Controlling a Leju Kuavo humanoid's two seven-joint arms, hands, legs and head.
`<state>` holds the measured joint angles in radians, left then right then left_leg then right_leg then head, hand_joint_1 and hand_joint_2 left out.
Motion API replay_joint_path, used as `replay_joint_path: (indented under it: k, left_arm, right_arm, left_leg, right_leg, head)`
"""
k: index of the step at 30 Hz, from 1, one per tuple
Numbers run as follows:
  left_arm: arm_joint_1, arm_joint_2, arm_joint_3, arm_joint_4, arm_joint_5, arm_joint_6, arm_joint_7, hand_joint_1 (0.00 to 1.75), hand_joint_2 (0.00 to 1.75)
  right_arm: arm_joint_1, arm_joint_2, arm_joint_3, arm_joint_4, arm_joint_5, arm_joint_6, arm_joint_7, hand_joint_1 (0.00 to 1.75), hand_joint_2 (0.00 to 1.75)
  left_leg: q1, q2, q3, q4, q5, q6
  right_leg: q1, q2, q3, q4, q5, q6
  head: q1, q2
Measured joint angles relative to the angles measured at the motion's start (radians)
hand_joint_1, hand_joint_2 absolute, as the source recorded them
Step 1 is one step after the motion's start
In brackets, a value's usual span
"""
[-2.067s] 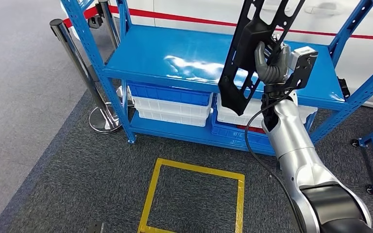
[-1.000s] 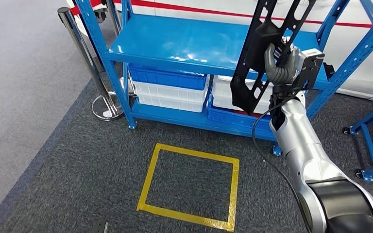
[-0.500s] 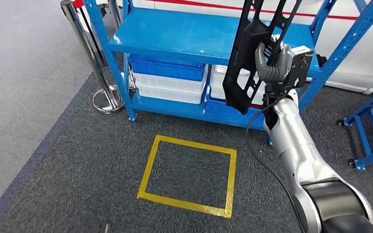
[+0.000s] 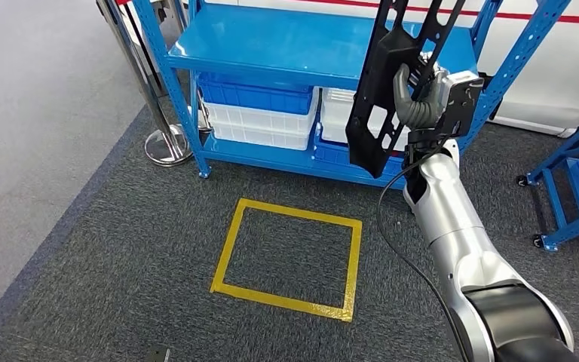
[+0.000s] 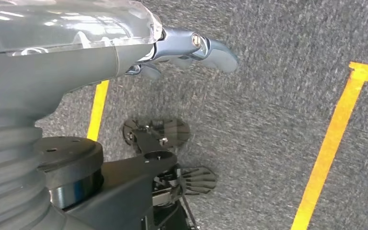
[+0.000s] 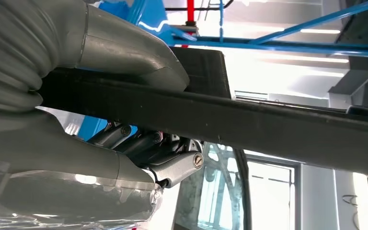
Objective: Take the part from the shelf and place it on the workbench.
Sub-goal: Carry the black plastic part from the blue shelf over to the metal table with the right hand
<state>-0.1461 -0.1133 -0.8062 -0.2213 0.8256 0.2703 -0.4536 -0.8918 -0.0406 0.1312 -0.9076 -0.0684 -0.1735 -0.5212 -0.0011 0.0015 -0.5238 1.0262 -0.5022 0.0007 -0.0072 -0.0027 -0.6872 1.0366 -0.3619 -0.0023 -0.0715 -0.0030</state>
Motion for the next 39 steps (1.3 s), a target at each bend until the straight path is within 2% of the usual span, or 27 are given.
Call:
replay_joint_path:
  k: [2, 3, 4, 5, 7, 8, 9, 10, 12, 13, 14, 15, 18, 19, 21, 23, 24, 25, 26, 28, 30, 31, 32, 34, 36, 38, 39]
  left_arm:
    - [0.001, -0.001, 0.0, 0.0, 0.0, 0.0, 0.001, 0.0, 1.75]
    - [0.002, -0.001, 0.0, 0.0, 0.0, 0.0, 0.002, 0.0, 1.75]
    - [0.002, -0.002, 0.0, 0.0, 0.0, 0.0, 0.002, 0.0, 1.75]
    - [0.001, -0.003, 0.0, 0.0, 0.0, 0.0, 0.002, 0.0, 1.75]
    - [0.002, -0.004, 0.0, 0.0, 0.0, -0.001, 0.002, 0.0, 1.75]
    - [0.002, -0.004, 0.0, 0.0, 0.0, -0.001, 0.002, 0.0, 1.75]
    - [0.002, -0.004, 0.0, 0.0, 0.001, -0.003, 0.003, 0.0, 1.75]
    - [0.002, -0.005, 0.0, 0.0, 0.003, -0.007, 0.005, 0.0, 1.75]
    - [0.002, -0.005, 0.0, 0.0, 0.007, -0.014, 0.012, 0.0, 1.75]
    - [0.002, -0.005, 0.0, 0.0, 0.009, -0.017, 0.015, 0.0, 1.75]
    - [0.002, -0.006, 0.0, 0.0, 0.01, -0.018, 0.017, 0.0, 1.75]
    - [0.003, -0.006, 0.001, 0.0, 0.011, -0.019, 0.019, 0.0, 1.75]
    - [0.004, -0.006, 0.004, 0.0, 0.018, -0.02, 0.023, 0.0, 1.75]
    - [0.004, -0.006, 0.005, 0.0, 0.02, -0.02, 0.025, 0.0, 1.75]
    - [0.005, -0.006, 0.007, 0.0, 0.024, -0.02, 0.028, 0.0, 1.75]
    - [0.006, -0.006, 0.011, 0.0, 0.025, -0.02, 0.03, 0.0, 1.75]
    - [0.006, -0.006, 0.014, 0.0, 0.025, -0.021, 0.031, 0.0, 1.75]
    - [0.006, -0.006, 0.017, 0.0, 0.025, -0.023, 0.033, 0.0, 1.75]
    - [0.007, -0.006, 0.02, 0.0, 0.026, -0.026, 0.034, 0.0, 1.75]
    - [0.007, -0.004, 0.023, 0.0, 0.026, -0.033, 0.036, 0.0, 1.75]
    - [0.008, -0.002, 0.025, 0.0, 0.025, -0.044, 0.038, 0.0, 1.75]
    - [0.01, -0.001, 0.025, 0.001, 0.025, -0.05, 0.039, 0.0, 1.75]
    - [0.011, -0.001, 0.025, 0.001, 0.026, -0.057, 0.039, 0.0, 1.75]
    - [0.013, -0.001, 0.026, 0.001, 0.026, -0.068, 0.039, 0.0, 1.75]
    - [0.017, -0.001, 0.027, 0.001, 0.025, -0.076, 0.039, 0.0, 1.75]
    - [0.024, -0.001, 0.027, 0.001, 0.026, -0.083, 0.039, 0.0, 1.75]
    - [0.027, -0.001, 0.028, 0.001, 0.026, -0.087, 0.039, 0.0, 1.75]
  right_arm:
    - [0.004, 0.003, 0.0, -0.003, 0.002, -0.001, 0.001, 1.75, 1.75]
    - [0.005, 0.004, 0.0, -0.004, 0.003, -0.001, 0.002, 1.75, 1.75]
    - [0.006, 0.004, 0.0, -0.004, 0.003, -0.001, 0.002, 1.75, 1.75]
    - [0.007, 0.004, 0.0, -0.005, 0.004, -0.001, 0.002, 1.75, 1.75]
    - [0.01, 0.005, 0.0, -0.007, 0.007, -0.002, 0.002, 1.75, 1.75]
    - [0.013, 0.005, 0.0, -0.007, 0.008, -0.002, 0.002, 1.75, 1.75]
    - [0.017, 0.005, 0.0, -0.008, 0.009, -0.003, 0.002, 1.75, 1.75]
    - [0.019, 0.005, 0.0, -0.008, 0.009, -0.001, 0.002, 1.75, 1.75]
    - [0.019, 0.005, 0.0, -0.008, 0.003, 0.012, 0.002, 1.75, 1.75]
    - [0.017, 0.006, 0.0, -0.008, -0.003, 0.022, 0.0, 1.75, 1.75]
    - [0.015, 0.007, 0.0, -0.008, -0.009, 0.031, -0.001, 1.75, 1.75]
    - [0.013, 0.009, 0.0, -0.009, -0.016, 0.039, -0.003, 1.75, 1.75]
    - [0.011, 0.013, -0.001, -0.008, -0.029, 0.047, -0.008, 1.75, 1.75]
    - [0.01, 0.015, -0.002, -0.008, -0.031, 0.049, -0.008, 1.75, 1.75]
    - [0.007, 0.019, -0.003, -0.008, -0.034, 0.05, -0.009, 1.75, 1.75]
    - [0.006, 0.021, -0.004, -0.006, -0.037, 0.05, -0.009, 1.75, 1.75]
    - [0.006, 0.022, -0.004, -0.004, -0.039, 0.05, -0.009, 1.75, 1.75]
    - [0.007, 0.022, -0.004, -0.002, -0.04, 0.049, -0.008, 1.75, 1.75]
    - [0.008, 0.022, -0.004, -0.001, -0.04, 0.049, -0.008, 1.75, 1.75]
    - [0.007, 0.022, -0.005, 0.0, -0.042, 0.047, -0.009, 1.75, 1.75]
    - [0.007, 0.023, -0.007, -0.001, -0.045, 0.045, -0.011, 1.75, 1.75]
    - [0.009, 0.023, -0.009, -0.002, -0.046, 0.043, -0.012, 1.75, 1.75]
    - [0.014, 0.022, -0.012, -0.005, -0.047, 0.04, -0.013, 1.75, 1.75]
    - [0.022, 0.019, -0.017, -0.013, -0.049, 0.034, -0.014, 1.75, 1.75]
    - [0.028, 0.016, -0.02, -0.022, -0.051, 0.032, -0.015, 1.75, 1.75]
    - [0.036, 0.015, -0.021, -0.026, -0.051, 0.032, -0.015, 1.75, 1.75]
    - [0.042, 0.014, -0.021, -0.027, -0.052, 0.032, -0.014, 1.75, 1.75]
  left_leg:
    - [-0.002, 0.001, -0.001, -0.018, 0.019, 0.007]
    - [0.0, 0.003, -0.003, -0.028, 0.032, 0.012]
    - [0.003, 0.005, -0.008, -0.038, 0.047, 0.018]
    - [0.006, 0.008, -0.015, -0.044, 0.061, 0.022]
    - [0.005, 0.009, -0.04, -0.044, 0.081, 0.027]
    - [0.006, 0.009, -0.053, -0.042, 0.09, 0.026]
    - [0.007, 0.009, -0.066, -0.039, 0.096, 0.024]
    - [0.009, 0.01, -0.08, -0.034, 0.102, 0.021]
    - [0.012, 0.015, -0.104, -0.019, 0.108, 0.014]
    - [0.011, 0.019, -0.114, -0.01, 0.109, 0.009]
    - [0.009, 0.024, -0.12, -0.002, 0.111, 0.003]
    - [0.007, 0.028, -0.124, 0.003, 0.113, -0.002]
    - [0.009, 0.041, -0.13, 0.011, 0.112, -0.02]
    - [0.011, 0.036, -0.139, 0.032, 0.093, -0.026]
    - [0.013, 0.017, -0.176, 0.131, 0.023, -0.033]
    - [0.013, 0.009, -0.218, 0.259, -0.039, -0.034]
    - [0.013, 0.008, -0.224, 0.29, -0.046, -0.032]
    - [0.013, 0.007, -0.213, 0.283, -0.034, -0.028]
    - [0.012, 0.003, -0.183, 0.238, -0.007, -0.023]
    - [0.011, -0.033, -0.102, 0.102, 0.04, -0.007]
    - [0.009, -0.064, -0.054, 0.018, 0.051, 0.002]
    - [0.007, -0.063, -0.047, 0.007, 0.049, 0.002]
    - [0.008, -0.054, -0.045, -0.003, 0.052, 0.004]
    - [0.011, -0.031, -0.041, -0.022, 0.063, 0.011]
    - [0.014, -0.007, -0.041, -0.033, 0.072, 0.018]
    - [0.013, 0.015, -0.047, -0.032, 0.073, 0.02]
    - [0.013, 0.027, -0.05, -0.029, 0.073, 0.02]
  right_leg:
    - [-0.004, -0.002, 0.0, -0.01, 0.014, 0.014]
    - [-0.005, -0.001, -0.003, -0.009, 0.007, 0.02]
    - [-0.006, 0.001, -0.011, 0.008, -0.018, 0.025]
    - [-0.007, 0.002, -0.025, 0.048, -0.06, 0.03]
    - [-0.01, 0.002, -0.059, 0.174, -0.15, 0.039]
    - [-0.013, 0.002, -0.069, 0.229, -0.171, 0.044]
    - [-0.016, 0.002, -0.067, 0.258, -0.169, 0.049]
    - [-0.02, 0.001, -0.046, 0.25, -0.149, 0.054]
    - [-0.024, -0.019, 0.036, 0.147, -0.109, 0.062]
    - [-0.021, -0.034, 0.078, 0.083, -0.107, 0.061]
    - [-0.017, -0.048, 0.106, 0.038, -0.115, 0.056]
    - [-0.012, -0.055, 0.118, 0.013, -0.126, 0.047]
    - [-0.009, -0.035, 0.11, 0.004, -0.117, 0.014]
    - [-0.01, -0.027, 0.105, 0.002, -0.111, 0.005]
    - [-0.011, -0.012, 0.094, 0.0, -0.098, -0.01]
    - [-0.007, 0.009, 0.082, 0.001, -0.088, -0.015]
    - [-0.006, 0.021, 0.076, 0.002, -0.084, -0.015]
    - [-0.004, 0.032, 0.072, 0.002, -0.08, -0.014]
    - [-0.002, 0.043, 0.07, 0.002, -0.077, -0.012]
    - [-0.001, 0.063, 0.066, 0.002, -0.071, -0.007]
    - [-0.007, 0.08, 0.061, 0.001, -0.063, 0.004]
    - [-0.009, 0.089, 0.059, -0.002, -0.058, 0.011]
    - [-0.011, 0.097, 0.057, -0.005, -0.054, 0.019]
    - [-0.007, 0.077, 0.046, 0.009, -0.066, 0.029]
    - [-0.007, 0.032, 0.006, 0.091, -0.118, 0.034]
    - [-0.012, 0.014, -0.051, 0.215, -0.171, 0.043]
    - [-0.015, 0.011, -0.065, 0.249, -0.177, 0.047]
  head:
    - [0.0, 0.0]
    - [0.0, 0.0]
    - [0.0, 0.0]
    - [0.0, 0.0]
    - [0.0, 0.0]
    - [0.001, 0.0]
    - [0.001, 0.0]
    - [0.001, 0.0]
    - [0.001, 0.0]
    - [0.001, 0.0]
    - [0.0, 0.0]
    - [0.0, 0.0]
    - [0.0, 0.0]
    - [0.0, 0.0]
    - [0.0, 0.0]
    - [0.0, 0.0]
    - [0.0, 0.0]
    - [0.0, 0.0]
    - [0.0, 0.0]
    - [0.0, 0.0]
    - [-0.001, 0.0]
    - [-0.001, 0.0]
    - [-0.001, 0.0]
    - [-0.001, 0.0]
    - [-0.001, 0.0]
    - [0.0, 0.0]
    - [0.0, 0.0]
